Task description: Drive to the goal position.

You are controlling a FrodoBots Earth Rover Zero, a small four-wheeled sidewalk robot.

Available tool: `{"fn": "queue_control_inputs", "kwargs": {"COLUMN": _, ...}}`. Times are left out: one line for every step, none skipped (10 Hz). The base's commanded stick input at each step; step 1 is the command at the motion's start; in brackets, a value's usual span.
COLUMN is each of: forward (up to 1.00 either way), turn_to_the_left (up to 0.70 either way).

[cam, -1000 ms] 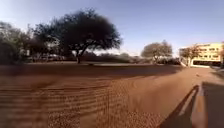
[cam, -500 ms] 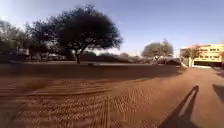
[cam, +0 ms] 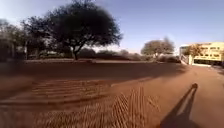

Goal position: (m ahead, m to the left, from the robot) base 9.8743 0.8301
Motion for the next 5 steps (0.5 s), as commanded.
{"fn": "queue_control_inputs", "kwargs": {"forward": 1.0, "turn_to_the_left": 0.0}}
{"fn": "queue_control_inputs", "kwargs": {"forward": 1.0, "turn_to_the_left": 0.0}}
{"fn": "queue_control_inputs", "kwargs": {"forward": 1.0, "turn_to_the_left": 0.0}}
{"fn": "queue_control_inputs", "kwargs": {"forward": 1.0, "turn_to_the_left": 0.0}}
{"fn": "queue_control_inputs", "kwargs": {"forward": 1.0, "turn_to_the_left": 0.0}}
